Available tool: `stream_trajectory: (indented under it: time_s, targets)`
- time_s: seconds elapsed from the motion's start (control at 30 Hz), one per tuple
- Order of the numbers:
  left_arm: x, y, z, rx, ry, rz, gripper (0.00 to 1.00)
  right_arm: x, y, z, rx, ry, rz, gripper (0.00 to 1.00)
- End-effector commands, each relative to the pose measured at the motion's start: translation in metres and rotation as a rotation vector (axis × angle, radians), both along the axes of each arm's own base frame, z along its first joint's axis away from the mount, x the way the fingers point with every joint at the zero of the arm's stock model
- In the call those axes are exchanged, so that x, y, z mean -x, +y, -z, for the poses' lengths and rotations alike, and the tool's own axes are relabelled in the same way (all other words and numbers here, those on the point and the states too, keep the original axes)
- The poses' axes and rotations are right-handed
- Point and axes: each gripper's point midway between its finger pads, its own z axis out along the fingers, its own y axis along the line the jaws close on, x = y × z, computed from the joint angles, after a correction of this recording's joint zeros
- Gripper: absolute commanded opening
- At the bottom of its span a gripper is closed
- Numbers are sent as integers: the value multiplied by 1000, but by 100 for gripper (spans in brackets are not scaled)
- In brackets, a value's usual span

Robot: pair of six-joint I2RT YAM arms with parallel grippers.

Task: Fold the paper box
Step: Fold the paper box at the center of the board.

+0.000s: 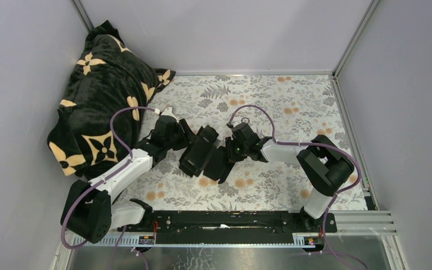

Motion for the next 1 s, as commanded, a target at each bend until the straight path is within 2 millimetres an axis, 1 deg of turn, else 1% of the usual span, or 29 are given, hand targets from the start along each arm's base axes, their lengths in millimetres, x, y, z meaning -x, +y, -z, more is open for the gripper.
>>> stream_trajectory:
  time_s: [0.0,0.2,0.33,0.47,0.6,0.8,0.97]
  targets:
    - [-19,24,-1,-46,-19,-127,61,41,-38,57,178,162,-14,27]
    - [-25,45,8,-90,9,-194,64,42,-38,57,176,167,-16,27]
    - [-26,51,15,-103,24,-209,61,43,-38,58,176,172,-19,27]
    - [-27,51,27,-118,59,-202,53,43,-37,58,173,174,-21,27]
    - [-27,48,34,-109,70,-188,52,44,-37,59,175,177,-22,27]
    - [-29,38,36,-79,70,-147,51,44,-37,60,178,178,-24,27]
    - [-28,29,29,-36,52,-109,51,45,-37,62,179,186,-29,27]
